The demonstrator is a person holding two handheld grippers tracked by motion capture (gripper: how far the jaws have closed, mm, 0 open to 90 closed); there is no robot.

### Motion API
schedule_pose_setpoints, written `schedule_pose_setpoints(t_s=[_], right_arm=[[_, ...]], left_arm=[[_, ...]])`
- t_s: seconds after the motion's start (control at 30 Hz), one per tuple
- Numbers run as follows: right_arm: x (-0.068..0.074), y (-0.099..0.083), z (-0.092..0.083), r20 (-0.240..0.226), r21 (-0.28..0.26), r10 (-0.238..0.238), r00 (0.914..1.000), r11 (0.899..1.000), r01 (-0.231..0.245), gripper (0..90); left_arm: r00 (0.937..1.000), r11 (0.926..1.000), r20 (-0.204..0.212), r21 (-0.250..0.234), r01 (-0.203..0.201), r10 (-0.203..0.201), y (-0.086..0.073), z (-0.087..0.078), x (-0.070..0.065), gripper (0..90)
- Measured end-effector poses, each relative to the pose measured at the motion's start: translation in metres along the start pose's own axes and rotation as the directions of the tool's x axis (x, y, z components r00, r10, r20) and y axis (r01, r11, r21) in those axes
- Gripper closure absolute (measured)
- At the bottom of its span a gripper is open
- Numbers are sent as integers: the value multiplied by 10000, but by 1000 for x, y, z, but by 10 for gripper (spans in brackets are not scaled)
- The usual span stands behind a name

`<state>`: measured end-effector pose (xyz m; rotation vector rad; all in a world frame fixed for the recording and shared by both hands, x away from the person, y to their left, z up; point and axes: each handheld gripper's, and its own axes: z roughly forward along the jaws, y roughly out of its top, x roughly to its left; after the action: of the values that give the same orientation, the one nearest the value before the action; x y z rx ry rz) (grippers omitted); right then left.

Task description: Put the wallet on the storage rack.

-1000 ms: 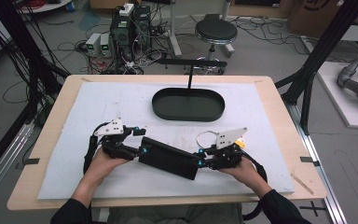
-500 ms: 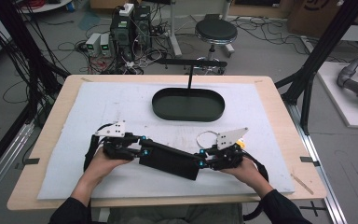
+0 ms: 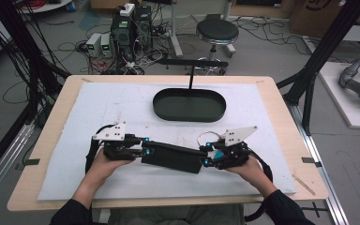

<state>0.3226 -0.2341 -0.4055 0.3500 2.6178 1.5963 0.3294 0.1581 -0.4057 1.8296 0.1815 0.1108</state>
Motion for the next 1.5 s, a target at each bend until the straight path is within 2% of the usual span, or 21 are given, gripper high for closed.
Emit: schedule_pose_setpoints(t_s=[0.17,0.2,0.23,0.3,0.37,0.4,0.43,0.57,0.6,0.63,0.67,0.73,0.83,0.93,0.97,1.0,1.07,1.13,1.37,1.4,1.5], right_arm=[[-5,-2,-19,1015,-707,281,9944,9973,-209,447],[-8,-3,-29,1730,-1089,459,9839,9937,-272,407],[-8,-3,-29,1730,-1089,459,9839,9937,-272,407],[-10,-5,-38,2507,-1348,636,9660,9904,-302,400],[-13,-7,-47,3310,-1551,889,9394,9871,-387,394],[-17,-10,-56,4016,-1753,1226,9076,9830,-552,386],[-17,-10,-56,4016,-1753,1226,9076,9830,-552,386],[-25,-18,-72,5142,-2160,1824,8381,9732,-792,385],[-26,-20,-76,5373,-2240,1987,8196,9706,-884,385],[-29,-24,-83,5748,-2372,2271,7862,9657,-1055,385],[-29,-24,-83,5748,-2372,2271,7862,9657,-1055,385],[-32,-28,-89,6087,-2494,2497,7530,9613,-1171,383],[-37,-34,-97,6334,-2674,2812,7209,9538,-1371,380],[-40,-39,-101,6564,-2687,2908,6961,9523,-1445,380],[-41,-41,-103,6673,-2741,3008,6813,9498,-1508,380],[-41,-41,-103,6673,-2741,3008,6813,9498,-1508,380],[-43,-43,-105,6724,-2764,3112,6716,9473,-1622,380],[-45,-46,-107,6847,-2768,3196,6550,9454,-1720,380],[-48,-48,-109,6932,-2780,3336,6389,9416,-1901,374],[-48,-49,-109,6979,-2780,3348,6331,9413,-1913,373],[-49,-49,-110,6993,-2768,3340,6320,9417,-1915,372]], left_arm=[[9990,9999,-418,-76,-155,151,5,1,1,750],[9987,9998,-501,-137,-135,128,5,1,2,750],[9982,9998,-584,-166,-134,124,6,1,3,750],[9969,9995,-765,-251,-192,172,8,0,3,750],[9953,9991,-942,-354,-252,218,11,0,4,749],[9945,9989,-1020,-379,-293,253,13,0,4,750],[9937,9986,-1089,-421,-328,281,14,0,4,750],[9895,9974,-1388,-537,-479,400,21,-2,5,749],[9885,9969,-1472,-655,-442,341,23,-2,5,749],[9870,9967,-1564,-646,-488,381,24,-3,6,749],[9861,9960,-1622,-740,-495,370,26,-3,7,749],[9826,9953,-1809,-778,-580,431,29,-3,8,749],[9770,9936,-2075,-890,-695,498,34,-1,12,749],[9705,9919,-2355,-1010,-764,508,38,2,16,749],[9680,9916,-2462,-1044,-769,491,39,3,17,749],[9654,9912,-2555,-1043,-820,530,40,4,19,749],[9596,9913,-2773,-1038,-805,489,41,6,22,748],[9516,9904,-3031,-1072,-870,508,42,8,26,748],[9290,9897,-3682,-1150,-856,376,42,14,39,748],[9258,9894,-3764,-1170,-858,358,42,15,41,748],[9127,9875,-4066,-1233,-980,398,42,18,46,749]])
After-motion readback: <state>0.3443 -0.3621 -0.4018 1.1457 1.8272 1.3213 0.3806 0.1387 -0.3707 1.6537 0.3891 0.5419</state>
